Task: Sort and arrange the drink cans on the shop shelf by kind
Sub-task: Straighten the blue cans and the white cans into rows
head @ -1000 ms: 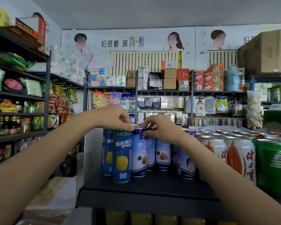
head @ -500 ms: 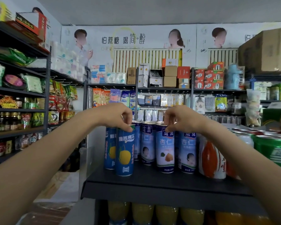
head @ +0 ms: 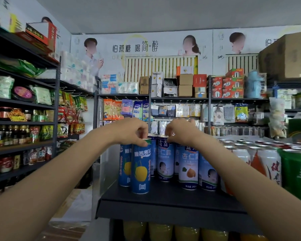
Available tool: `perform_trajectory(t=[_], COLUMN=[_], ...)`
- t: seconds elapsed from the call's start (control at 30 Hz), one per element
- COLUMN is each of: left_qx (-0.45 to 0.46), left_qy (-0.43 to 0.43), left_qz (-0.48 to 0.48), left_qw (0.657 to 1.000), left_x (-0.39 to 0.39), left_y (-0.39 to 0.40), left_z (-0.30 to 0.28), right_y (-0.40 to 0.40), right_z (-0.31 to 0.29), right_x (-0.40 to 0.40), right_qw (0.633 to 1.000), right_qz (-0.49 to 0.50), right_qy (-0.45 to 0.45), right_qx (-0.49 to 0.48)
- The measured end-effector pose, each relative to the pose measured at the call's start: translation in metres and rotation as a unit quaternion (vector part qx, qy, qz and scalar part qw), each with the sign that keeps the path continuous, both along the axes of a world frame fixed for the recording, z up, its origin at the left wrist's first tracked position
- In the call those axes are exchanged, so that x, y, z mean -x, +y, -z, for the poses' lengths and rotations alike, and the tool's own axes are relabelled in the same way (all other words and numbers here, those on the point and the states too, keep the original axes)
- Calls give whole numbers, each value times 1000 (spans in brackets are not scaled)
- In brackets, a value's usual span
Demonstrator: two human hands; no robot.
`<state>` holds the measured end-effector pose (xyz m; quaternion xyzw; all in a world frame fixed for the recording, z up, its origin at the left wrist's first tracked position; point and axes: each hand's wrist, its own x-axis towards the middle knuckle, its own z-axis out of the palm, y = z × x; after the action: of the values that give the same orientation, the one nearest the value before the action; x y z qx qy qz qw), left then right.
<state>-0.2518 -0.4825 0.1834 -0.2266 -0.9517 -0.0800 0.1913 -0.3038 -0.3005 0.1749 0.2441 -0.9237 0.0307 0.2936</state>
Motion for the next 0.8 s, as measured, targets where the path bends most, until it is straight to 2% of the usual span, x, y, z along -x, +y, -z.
perform_trajectory(t=[0.13, 0.3, 0.43, 0.53, 0.63, 0.8], left_qx=[-10, -17, -50, -29, -27, 33], left_qy=[13, -22, 18, 31, 18, -18], left_qz=[7, 12, 8, -3, -7, -25], left_qw=[1000, 1000, 999, 999, 999, 999], left_x=[0, 2, 17, 35, 52, 82], left_y=[0, -2, -1, 4, 5, 7], left_z=[3, -6, -16, -18, -20, -23], right_y=[-10, -3, 3, 9, 18, 10], right_z=[-1, -11, -16, -24, -40, -52], right_x=[1, -10, -20, -20, -1, 34], right_qw=[1000, 998, 993, 982, 985, 991], right_qz=[-9, -39, -78, -126, -115, -103], right_qy=[-8, -55, -91, -133, -94, -88], right_qx=[15, 13, 11, 42, 82, -13])
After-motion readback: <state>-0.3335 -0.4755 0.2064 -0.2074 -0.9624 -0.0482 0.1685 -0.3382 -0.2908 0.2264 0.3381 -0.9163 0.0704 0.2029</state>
